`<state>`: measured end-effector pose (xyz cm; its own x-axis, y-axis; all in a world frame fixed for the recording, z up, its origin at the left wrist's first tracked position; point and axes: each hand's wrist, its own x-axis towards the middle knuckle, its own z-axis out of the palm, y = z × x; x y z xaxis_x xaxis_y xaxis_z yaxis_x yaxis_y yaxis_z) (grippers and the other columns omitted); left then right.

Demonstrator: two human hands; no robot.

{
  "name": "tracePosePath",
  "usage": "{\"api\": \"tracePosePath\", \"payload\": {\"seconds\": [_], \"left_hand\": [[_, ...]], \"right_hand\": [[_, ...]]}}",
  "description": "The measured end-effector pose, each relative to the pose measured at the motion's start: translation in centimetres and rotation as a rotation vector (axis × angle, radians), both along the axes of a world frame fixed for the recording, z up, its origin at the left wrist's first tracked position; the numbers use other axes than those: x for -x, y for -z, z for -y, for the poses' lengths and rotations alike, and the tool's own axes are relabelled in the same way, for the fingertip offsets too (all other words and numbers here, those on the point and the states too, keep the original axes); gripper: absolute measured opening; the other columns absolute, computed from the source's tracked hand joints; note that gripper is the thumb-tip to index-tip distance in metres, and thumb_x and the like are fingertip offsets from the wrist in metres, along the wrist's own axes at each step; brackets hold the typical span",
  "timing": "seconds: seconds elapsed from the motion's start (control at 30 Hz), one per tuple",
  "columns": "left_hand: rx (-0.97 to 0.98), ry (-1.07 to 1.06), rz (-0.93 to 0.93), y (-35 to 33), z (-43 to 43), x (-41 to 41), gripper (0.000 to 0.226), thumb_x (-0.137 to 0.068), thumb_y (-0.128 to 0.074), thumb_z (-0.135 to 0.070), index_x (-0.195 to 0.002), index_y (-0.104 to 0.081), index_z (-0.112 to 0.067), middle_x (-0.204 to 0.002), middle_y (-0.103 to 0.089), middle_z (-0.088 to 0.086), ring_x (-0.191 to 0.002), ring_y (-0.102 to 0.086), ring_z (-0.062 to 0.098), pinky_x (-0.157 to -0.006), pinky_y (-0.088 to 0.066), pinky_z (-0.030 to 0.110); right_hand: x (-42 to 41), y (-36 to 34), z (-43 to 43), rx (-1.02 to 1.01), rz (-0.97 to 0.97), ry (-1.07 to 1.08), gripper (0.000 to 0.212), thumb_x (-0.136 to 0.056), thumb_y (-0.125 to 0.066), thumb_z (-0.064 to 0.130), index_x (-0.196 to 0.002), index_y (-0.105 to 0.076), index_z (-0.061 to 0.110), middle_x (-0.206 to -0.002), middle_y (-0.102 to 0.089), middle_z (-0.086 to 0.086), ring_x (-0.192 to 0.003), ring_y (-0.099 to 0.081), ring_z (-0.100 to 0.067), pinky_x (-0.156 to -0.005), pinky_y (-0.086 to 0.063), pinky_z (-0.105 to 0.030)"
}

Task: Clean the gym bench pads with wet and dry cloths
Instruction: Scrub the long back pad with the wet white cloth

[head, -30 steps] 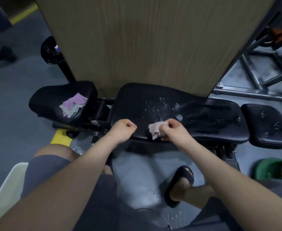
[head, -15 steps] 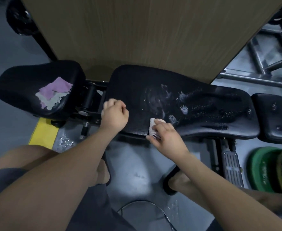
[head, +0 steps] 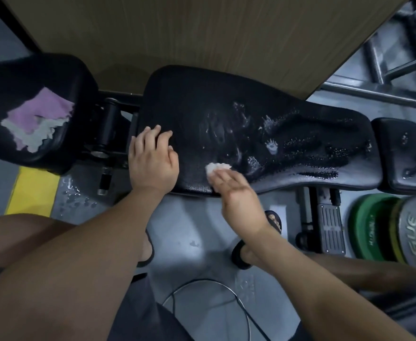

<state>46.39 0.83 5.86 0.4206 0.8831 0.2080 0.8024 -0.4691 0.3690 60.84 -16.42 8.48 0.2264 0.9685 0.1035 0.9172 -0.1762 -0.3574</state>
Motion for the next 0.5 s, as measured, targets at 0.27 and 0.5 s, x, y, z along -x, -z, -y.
{"api": "tracePosePath", "payload": {"seconds": [0.27, 0.5], "left_hand": [[-0.022, 0.004, 0.003, 0.0, 0.1, 0.2, 0.044, -0.096, -0.043, -0.026, -0.137, -0.057, -0.02, -0.147, -0.051, 0.007, -0.143, -0.037, 0.029, -0.121, -0.025, 0.053], [-0.042, -0.006, 0.0, 0.0, 0.1, 0.2, 0.043, -0.096, -0.043, -0.026, -0.136, -0.057, -0.02, -0.147, -0.051, 0.007, -0.143, -0.038, 0.029, -0.121, -0.025, 0.053]], "right_hand": [[4.0, 0.0, -2.4, 0.054, 0.009, 0.03, 0.068, -0.066, -0.059, -0.02, -0.131, -0.062, -0.002, -0.129, -0.065, -0.012, -0.12, -0.051, -0.033, -0.106, -0.047, -0.03], [-3.5, -1.1, 2.1, 0.176, 0.068, 0.31, 0.07, -0.07, -0.04, -0.02, -0.134, -0.06, 0.002, -0.134, -0.062, -0.009, -0.123, -0.048, -0.037, -0.1, -0.052, -0.043]]}}
